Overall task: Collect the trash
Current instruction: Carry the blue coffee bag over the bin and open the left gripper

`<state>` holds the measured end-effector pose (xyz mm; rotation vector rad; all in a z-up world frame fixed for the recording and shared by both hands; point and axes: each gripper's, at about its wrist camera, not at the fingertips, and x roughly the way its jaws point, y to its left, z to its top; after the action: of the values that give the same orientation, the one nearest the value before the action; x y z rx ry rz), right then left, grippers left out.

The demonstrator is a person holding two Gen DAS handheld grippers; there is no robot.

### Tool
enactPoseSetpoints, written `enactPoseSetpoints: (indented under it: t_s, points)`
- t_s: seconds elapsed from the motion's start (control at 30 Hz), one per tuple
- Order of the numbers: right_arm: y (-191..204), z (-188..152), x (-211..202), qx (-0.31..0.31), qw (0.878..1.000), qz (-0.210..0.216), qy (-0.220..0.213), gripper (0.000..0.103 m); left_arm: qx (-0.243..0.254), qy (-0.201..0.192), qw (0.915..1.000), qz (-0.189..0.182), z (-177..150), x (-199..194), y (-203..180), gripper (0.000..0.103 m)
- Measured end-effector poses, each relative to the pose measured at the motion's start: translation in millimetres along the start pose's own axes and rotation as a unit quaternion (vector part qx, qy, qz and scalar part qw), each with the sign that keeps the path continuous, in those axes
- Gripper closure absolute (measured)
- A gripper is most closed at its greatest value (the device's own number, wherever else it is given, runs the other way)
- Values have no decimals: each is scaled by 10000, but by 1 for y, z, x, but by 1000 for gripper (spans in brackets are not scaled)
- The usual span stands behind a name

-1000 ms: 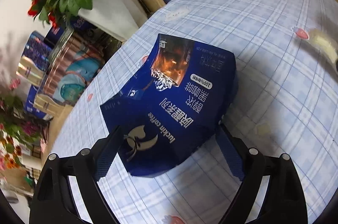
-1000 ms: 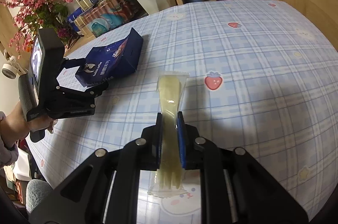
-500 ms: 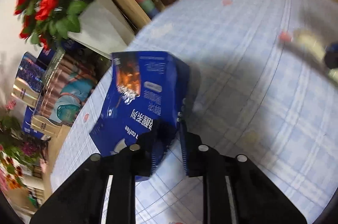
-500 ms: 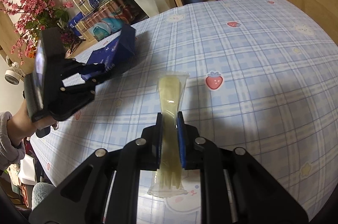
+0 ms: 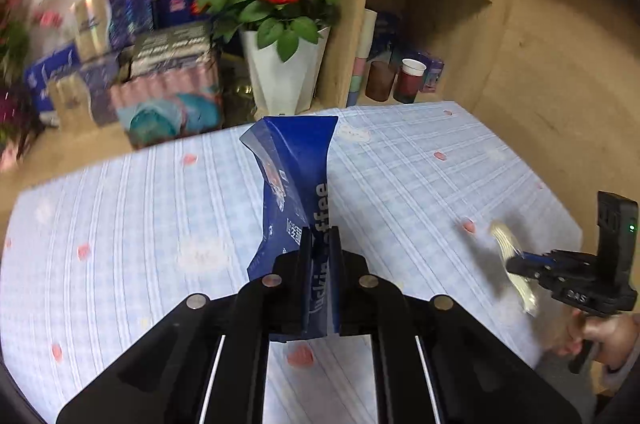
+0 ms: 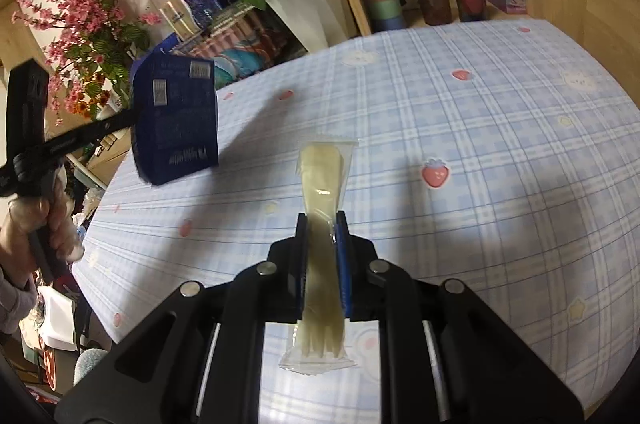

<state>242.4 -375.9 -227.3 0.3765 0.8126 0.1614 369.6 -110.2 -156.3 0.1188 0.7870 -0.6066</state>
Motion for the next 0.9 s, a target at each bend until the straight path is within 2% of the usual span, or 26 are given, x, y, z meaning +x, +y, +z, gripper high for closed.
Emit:
enactPoseSetpoints:
  t_s: [0.13, 0.57, 0.9]
  points:
    - [15, -3, -12, -88, 9999, 54, -30, 87, -237, 59, 9996, -132, -20, -25, 3, 95]
    - [71, -24, -51, -447, 9987, 212, -119, 87, -607, -168, 9963, -587, -76, -106, -13, 95]
    - [101, -44, -78, -618, 9975, 298, -171, 87, -677, -300, 9932, -897, -108, -155, -34, 95]
